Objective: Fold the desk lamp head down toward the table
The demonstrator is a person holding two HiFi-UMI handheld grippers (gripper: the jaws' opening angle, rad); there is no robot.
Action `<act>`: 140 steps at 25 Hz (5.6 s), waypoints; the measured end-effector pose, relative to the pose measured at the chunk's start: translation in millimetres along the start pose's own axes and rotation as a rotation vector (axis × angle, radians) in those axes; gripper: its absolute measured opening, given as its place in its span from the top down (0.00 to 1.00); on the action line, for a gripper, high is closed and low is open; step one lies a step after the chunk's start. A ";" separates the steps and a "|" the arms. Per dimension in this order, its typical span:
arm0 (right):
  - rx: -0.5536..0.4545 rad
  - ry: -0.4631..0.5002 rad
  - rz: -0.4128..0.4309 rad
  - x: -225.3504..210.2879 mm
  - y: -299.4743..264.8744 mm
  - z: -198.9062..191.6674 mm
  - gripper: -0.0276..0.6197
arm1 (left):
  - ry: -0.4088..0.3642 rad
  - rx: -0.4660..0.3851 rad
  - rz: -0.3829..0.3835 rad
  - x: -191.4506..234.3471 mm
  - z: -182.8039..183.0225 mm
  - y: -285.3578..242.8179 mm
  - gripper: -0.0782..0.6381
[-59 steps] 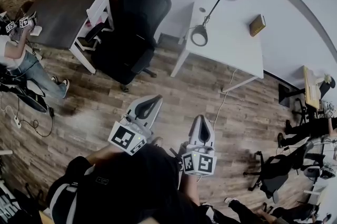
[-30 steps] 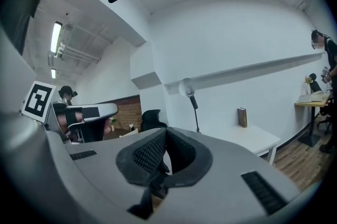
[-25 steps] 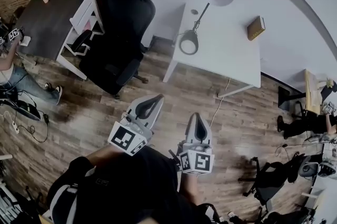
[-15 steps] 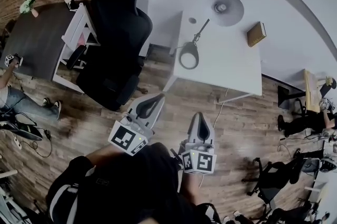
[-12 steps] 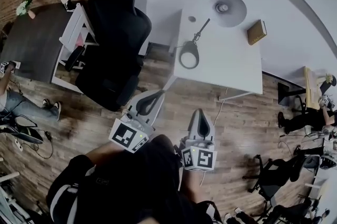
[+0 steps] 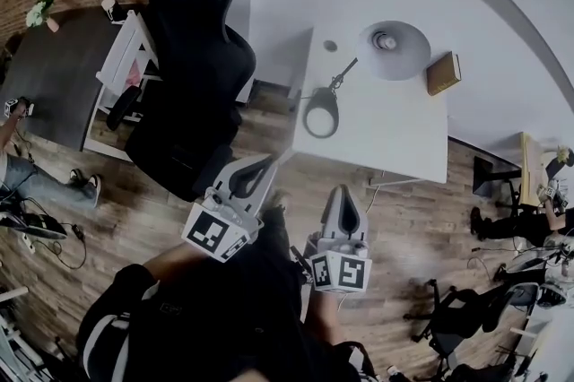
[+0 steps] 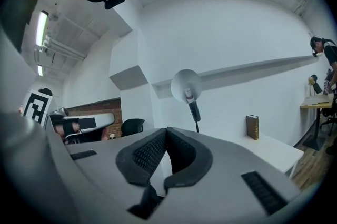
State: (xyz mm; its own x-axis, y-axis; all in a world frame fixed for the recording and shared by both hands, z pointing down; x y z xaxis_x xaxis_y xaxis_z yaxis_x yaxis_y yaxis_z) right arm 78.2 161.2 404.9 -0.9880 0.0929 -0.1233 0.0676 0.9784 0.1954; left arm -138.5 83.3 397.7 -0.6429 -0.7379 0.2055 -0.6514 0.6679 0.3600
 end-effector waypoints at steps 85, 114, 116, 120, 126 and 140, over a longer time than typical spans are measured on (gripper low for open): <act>-0.043 -0.090 0.019 -138.8 -186.6 -24.1 0.92 | -0.037 0.041 -0.074 60.5 -81.0 -217.7 0.84; 0.084 0.043 0.004 -157.1 -187.7 -118.9 0.93 | -0.222 0.110 -0.128 85.9 -183.4 -194.5 0.84; 0.087 0.056 0.008 -157.9 -187.7 -121.0 0.93 | -0.218 0.111 -0.125 86.0 -185.6 -194.5 0.84; 0.095 0.074 0.018 -158.9 -190.1 -122.2 0.93 | -0.219 0.114 -0.125 87.7 -187.9 -195.4 0.84; 0.144 0.108 0.032 -158.7 -192.1 -120.7 0.91 | -0.218 0.113 -0.125 88.7 -188.0 -196.8 0.84; 0.303 0.561 0.337 -139.4 -164.7 -76.1 0.72 | -0.210 0.118 -0.139 89.4 -187.5 -197.2 0.84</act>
State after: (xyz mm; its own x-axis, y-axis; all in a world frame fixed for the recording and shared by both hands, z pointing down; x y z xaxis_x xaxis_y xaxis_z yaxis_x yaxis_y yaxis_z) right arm 194.3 -26.9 464.0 -0.8233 0.3697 0.4307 0.3366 0.9290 -0.1539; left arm 8.0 -132.7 515.7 -0.6055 -0.7950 -0.0359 -0.7737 0.5775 0.2606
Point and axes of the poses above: the fingertips, and each gripper's own axes: y backward along the fingers, x to its left, z out of its top, the point moved 10 cm from there along y, backward along the fingers, and after that the axes turned 13 degrees about -x, right-handed, at the moved point
